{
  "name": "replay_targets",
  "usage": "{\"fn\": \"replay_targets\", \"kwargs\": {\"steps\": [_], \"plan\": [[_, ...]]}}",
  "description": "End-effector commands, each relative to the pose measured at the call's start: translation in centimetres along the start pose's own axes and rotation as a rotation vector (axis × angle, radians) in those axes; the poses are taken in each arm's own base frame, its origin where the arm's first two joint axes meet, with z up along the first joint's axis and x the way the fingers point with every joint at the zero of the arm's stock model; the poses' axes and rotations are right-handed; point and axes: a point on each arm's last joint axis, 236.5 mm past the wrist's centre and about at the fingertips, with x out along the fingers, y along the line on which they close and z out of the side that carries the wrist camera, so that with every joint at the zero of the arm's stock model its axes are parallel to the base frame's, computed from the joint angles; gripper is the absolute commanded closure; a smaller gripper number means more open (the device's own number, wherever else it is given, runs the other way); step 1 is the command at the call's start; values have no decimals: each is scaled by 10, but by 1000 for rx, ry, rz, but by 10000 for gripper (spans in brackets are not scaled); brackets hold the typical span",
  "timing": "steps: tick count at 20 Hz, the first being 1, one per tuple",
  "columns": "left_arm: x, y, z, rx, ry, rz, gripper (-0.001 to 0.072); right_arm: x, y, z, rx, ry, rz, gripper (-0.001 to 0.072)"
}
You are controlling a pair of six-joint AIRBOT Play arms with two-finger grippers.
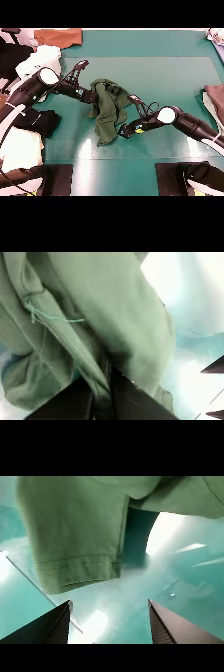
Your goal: Fold the shirts.
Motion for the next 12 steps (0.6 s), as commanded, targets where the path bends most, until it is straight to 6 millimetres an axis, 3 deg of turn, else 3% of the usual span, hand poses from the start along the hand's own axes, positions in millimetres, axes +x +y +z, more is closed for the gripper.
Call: {"fn": "replay_targets", "kwargs": {"steps": [1,6,8,10,12], "plan": [[-4,0,9,16,-23,12,682,12,-8,-5,19,37,-12,164],[-4,0,8,16,-17,11,682,25,-15,2,39,22,-18,159],[-4,0,7,17,-14,10,682,32,-1,8,44,6,57,157],[-4,0,7,17,-14,11,682,37,18,16,59,-19,154,87],[-4,1,7,18,-13,13,683,41,26,24,69,-50,183,87]]}}
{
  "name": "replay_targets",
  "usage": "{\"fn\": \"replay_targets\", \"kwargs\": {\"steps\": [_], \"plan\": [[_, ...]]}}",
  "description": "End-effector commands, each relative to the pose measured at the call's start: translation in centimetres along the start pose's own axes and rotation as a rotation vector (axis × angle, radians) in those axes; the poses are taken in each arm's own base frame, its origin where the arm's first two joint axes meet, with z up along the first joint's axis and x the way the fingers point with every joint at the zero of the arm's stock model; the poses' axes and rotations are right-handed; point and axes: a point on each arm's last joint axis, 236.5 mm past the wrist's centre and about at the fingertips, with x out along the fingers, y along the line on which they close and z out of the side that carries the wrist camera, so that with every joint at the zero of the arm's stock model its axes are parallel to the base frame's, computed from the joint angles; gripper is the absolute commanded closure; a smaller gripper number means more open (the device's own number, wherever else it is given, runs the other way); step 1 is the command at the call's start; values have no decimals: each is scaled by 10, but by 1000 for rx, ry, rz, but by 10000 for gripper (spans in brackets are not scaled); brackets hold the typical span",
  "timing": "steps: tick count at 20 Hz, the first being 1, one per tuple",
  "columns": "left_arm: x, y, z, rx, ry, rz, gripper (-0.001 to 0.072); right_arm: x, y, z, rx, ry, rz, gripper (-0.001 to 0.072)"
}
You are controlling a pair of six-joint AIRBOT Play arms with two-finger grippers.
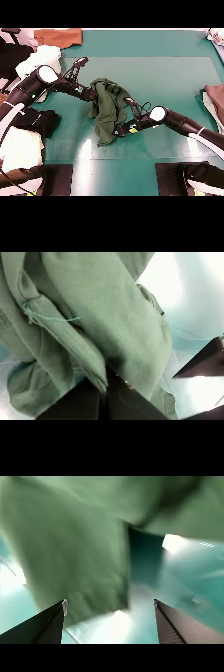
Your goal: Fold the shirts.
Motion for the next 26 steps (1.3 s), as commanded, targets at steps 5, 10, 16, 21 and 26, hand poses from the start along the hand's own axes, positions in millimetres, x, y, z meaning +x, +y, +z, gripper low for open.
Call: {"fn": "replay_targets", "kwargs": {"steps": [5,10,16,21,26], "plan": [[0,0,-2,0,7,1,682,25,5,-6,29,33,59,88],[0,0,-3,0,14,-2,682,26,5,-8,24,40,61,95],[0,0,-3,-8,14,-1,683,37,21,-12,-30,16,56,690],[-35,0,14,68,40,87,684,-48,-12,11,-62,-63,-76,695],[-119,7,67,132,-61,312,683,-207,-68,58,42,-465,-244,698]]}}
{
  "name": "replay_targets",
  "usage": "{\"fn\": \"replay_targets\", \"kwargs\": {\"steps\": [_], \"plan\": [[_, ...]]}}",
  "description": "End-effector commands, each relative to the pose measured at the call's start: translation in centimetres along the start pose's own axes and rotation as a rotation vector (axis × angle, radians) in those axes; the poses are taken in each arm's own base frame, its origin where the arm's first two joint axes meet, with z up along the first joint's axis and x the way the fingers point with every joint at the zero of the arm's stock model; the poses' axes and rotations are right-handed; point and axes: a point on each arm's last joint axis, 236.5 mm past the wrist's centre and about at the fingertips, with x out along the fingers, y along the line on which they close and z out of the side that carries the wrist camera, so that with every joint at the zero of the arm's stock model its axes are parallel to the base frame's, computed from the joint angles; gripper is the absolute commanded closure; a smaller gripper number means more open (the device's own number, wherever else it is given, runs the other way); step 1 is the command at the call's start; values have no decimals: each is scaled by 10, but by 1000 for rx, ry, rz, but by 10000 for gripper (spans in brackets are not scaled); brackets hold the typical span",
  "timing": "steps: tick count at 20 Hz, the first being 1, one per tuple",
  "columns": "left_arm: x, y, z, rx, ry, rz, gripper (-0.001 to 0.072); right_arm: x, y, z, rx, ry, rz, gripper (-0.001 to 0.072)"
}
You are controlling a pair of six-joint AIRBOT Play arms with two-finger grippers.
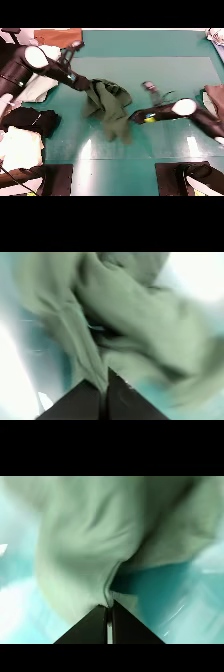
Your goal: Fold the shirts.
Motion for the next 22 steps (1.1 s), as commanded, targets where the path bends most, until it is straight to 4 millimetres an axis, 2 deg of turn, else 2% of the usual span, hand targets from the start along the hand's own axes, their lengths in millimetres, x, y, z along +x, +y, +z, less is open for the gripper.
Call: {"fn": "replay_targets", "kwargs": {"steps": [1,3,4,6,8,10,11,13,17,18,20,22], "plan": [[-56,15,35,23,-90,142,683,-95,-51,44,69,-251,-154,697],[-81,10,54,46,-158,157,683,-150,-57,73,42,-380,-213,697],[-90,12,56,55,-164,176,683,-177,-57,88,13,-439,-246,698],[-100,16,48,59,-127,208,683,-219,-57,113,-42,-502,-303,697],[-107,18,38,58,-84,225,683,-242,-60,133,-53,-501,-328,697],[-120,20,42,57,-106,251,683,-253,-60,154,-68,-497,-329,697],[-129,22,47,46,-131,272,683,-255,-59,163,-75,-486,-323,696],[-141,31,47,32,-140,323,683,-247,-60,172,-76,-433,-302,695],[-139,32,20,-15,-31,325,683,-209,-51,180,-83,-294,-239,696],[-142,36,25,-15,-54,342,683,-201,-48,187,-116,-287,-258,695],[-160,58,43,-35,-148,456,684,-188,-39,203,-183,-289,-320,695],[-189,75,51,-38,-198,564,684,-169,-10,221,-267,-284,-306,696]]}}
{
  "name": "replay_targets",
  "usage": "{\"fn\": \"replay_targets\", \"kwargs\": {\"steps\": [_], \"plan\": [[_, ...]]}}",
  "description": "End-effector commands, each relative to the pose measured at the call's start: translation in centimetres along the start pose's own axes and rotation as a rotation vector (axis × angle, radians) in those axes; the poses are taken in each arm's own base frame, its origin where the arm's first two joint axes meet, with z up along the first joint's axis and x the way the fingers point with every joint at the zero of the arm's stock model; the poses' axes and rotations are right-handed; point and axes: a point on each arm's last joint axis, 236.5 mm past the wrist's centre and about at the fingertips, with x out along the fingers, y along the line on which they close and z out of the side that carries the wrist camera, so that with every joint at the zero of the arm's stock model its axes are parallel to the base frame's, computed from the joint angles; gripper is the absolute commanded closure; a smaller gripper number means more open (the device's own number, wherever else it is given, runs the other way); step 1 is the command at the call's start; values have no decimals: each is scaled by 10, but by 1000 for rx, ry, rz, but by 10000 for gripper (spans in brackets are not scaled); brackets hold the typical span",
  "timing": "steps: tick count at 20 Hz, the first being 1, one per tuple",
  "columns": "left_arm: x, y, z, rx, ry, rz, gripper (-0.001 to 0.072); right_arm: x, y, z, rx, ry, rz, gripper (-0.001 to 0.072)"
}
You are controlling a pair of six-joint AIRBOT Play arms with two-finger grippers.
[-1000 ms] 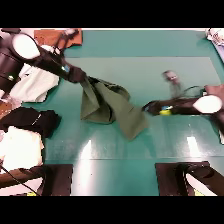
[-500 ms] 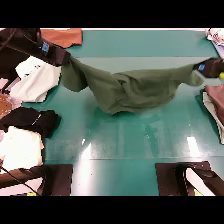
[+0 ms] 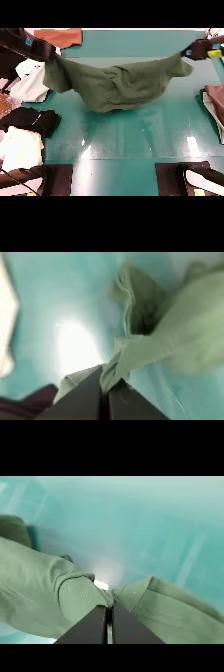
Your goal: Fold the shirts.
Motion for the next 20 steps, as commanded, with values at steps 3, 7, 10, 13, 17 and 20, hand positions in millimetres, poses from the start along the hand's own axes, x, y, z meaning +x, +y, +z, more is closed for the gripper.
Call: {"fn": "replay_targets", "kwargs": {"steps": [3,7,10,13,17,20], "plan": [[-60,47,16,-78,-119,176,684,36,87,58,-227,-80,68,696],[-151,-38,40,-196,-398,-216,684,24,80,108,-330,-222,-101,696],[-185,-143,24,-163,-357,-635,684,36,16,92,-258,-172,-252,696],[-112,-216,-41,-64,-64,-695,683,50,-26,66,-150,-87,-244,693],[17,-286,-137,-187,187,-707,683,76,-71,21,-42,101,-223,692],[66,-322,-190,-429,259,-804,682,101,-104,-18,82,252,-242,691]]}}
